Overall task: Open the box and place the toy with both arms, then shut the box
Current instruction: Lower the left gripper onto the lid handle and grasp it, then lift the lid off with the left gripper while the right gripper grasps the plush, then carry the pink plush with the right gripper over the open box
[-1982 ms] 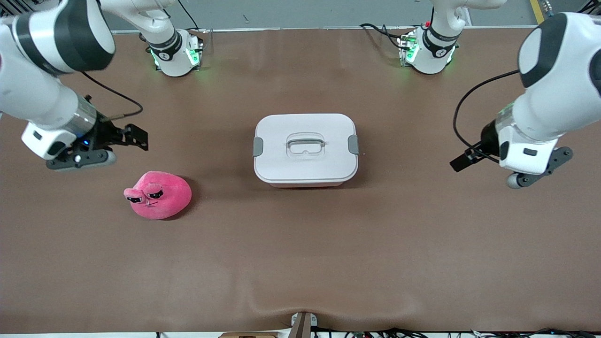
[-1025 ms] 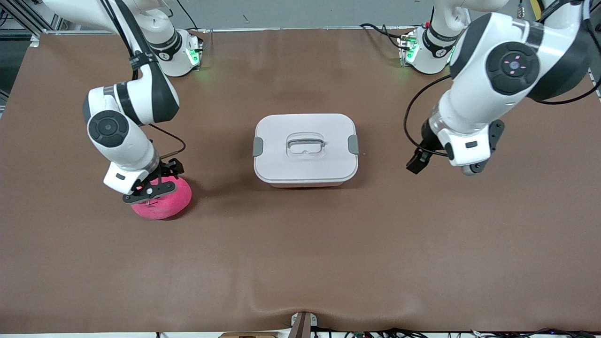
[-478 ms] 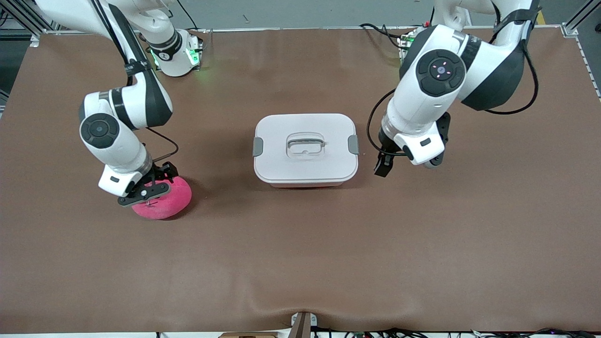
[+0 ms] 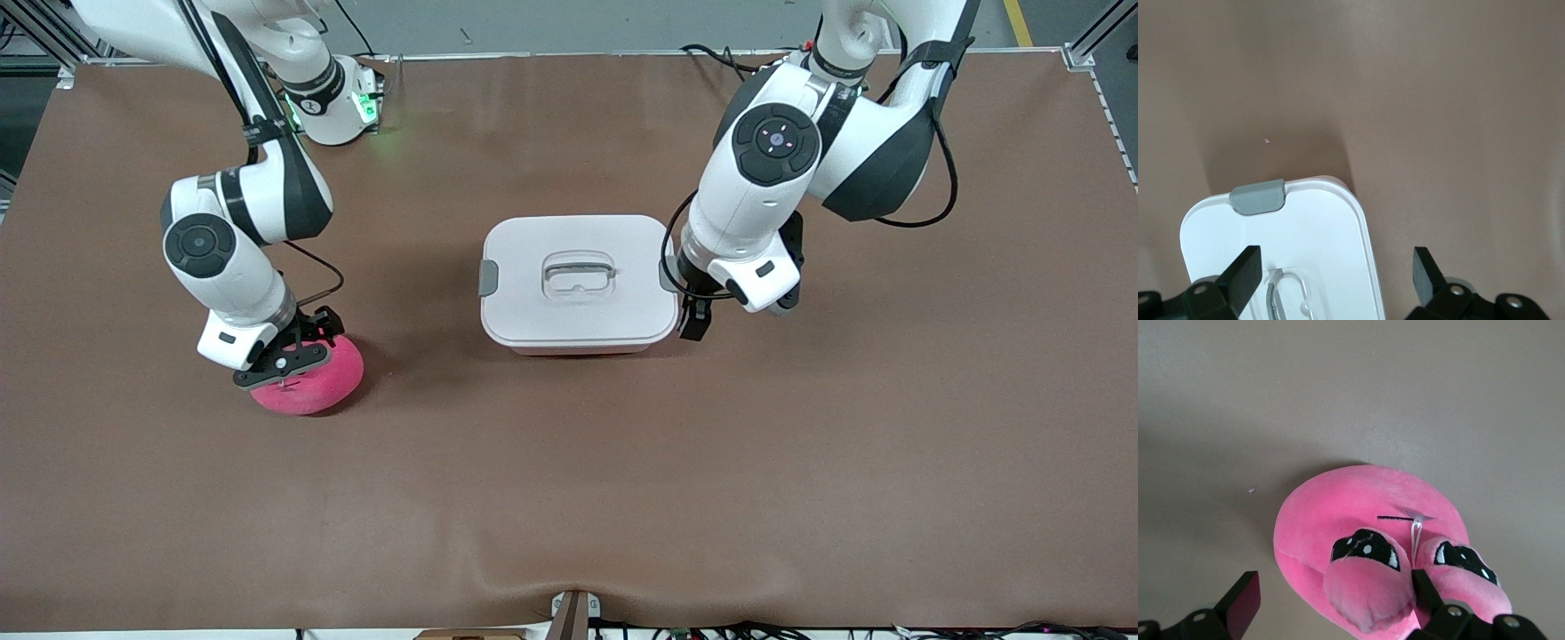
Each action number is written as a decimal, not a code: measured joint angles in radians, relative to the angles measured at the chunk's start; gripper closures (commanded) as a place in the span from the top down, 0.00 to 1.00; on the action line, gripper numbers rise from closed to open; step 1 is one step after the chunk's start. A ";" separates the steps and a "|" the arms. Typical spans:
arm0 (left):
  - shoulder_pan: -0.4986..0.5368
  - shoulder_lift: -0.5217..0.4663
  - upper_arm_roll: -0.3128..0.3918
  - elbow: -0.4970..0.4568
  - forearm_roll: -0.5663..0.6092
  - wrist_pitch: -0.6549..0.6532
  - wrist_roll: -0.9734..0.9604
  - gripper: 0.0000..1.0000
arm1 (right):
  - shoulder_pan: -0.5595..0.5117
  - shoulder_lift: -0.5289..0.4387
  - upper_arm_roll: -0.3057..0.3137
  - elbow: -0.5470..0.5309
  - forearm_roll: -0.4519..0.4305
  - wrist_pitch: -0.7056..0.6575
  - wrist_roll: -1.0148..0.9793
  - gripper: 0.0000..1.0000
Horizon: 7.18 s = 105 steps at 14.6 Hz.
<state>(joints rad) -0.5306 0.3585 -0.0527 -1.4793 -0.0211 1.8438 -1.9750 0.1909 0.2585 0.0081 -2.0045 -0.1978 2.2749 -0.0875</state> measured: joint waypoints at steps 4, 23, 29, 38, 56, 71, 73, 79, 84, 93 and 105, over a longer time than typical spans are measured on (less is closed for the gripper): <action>-0.014 0.011 -0.001 0.000 0.000 0.000 -0.079 1.00 | -0.002 0.015 -0.003 -0.004 -0.011 0.008 -0.002 1.00; -0.202 0.121 -0.002 -0.016 0.038 0.129 -0.426 1.00 | -0.023 0.039 -0.005 -0.004 -0.042 0.022 -0.008 0.00; -0.249 0.122 -0.003 -0.078 0.038 0.222 -0.459 0.94 | -0.034 0.039 -0.007 -0.002 -0.042 0.022 -0.075 0.00; -0.259 0.121 -0.003 -0.151 0.038 0.304 -0.463 0.51 | -0.049 0.038 -0.007 0.000 -0.042 0.022 -0.106 0.00; -0.279 0.082 -0.002 -0.155 0.038 0.299 -0.490 0.00 | -0.053 0.037 -0.007 0.024 -0.042 0.010 -0.191 0.00; -0.161 -0.048 0.006 -0.214 0.042 0.216 -0.402 0.00 | -0.096 -0.123 -0.007 0.116 0.107 -0.162 -0.897 0.00; -0.105 -0.095 0.007 -0.275 0.042 0.215 -0.314 0.00 | -0.094 -0.123 -0.001 0.119 0.110 -0.162 -0.969 0.00; 0.026 -0.191 0.007 -0.386 0.042 0.215 -0.173 0.00 | 0.085 -0.124 0.028 0.282 0.113 -0.341 -1.015 0.00; 0.086 -0.199 0.007 -0.394 0.042 0.217 -0.104 0.00 | 0.292 -0.123 0.033 0.324 -0.030 -0.410 -1.014 0.00; 0.234 -0.284 0.006 -0.489 0.042 0.217 0.126 0.00 | 0.556 -0.075 0.034 0.362 -0.216 -0.570 -0.995 0.00; 0.390 -0.316 0.006 -0.528 -0.017 0.228 0.351 0.00 | 0.692 0.092 0.032 0.495 -0.241 -0.723 -0.797 0.00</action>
<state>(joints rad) -0.1409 0.0423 -0.0462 -2.0071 -0.0384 2.0719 -1.6241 0.8826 0.3509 0.0405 -1.5093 -0.4390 1.5516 -0.8843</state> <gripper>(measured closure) 0.930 0.868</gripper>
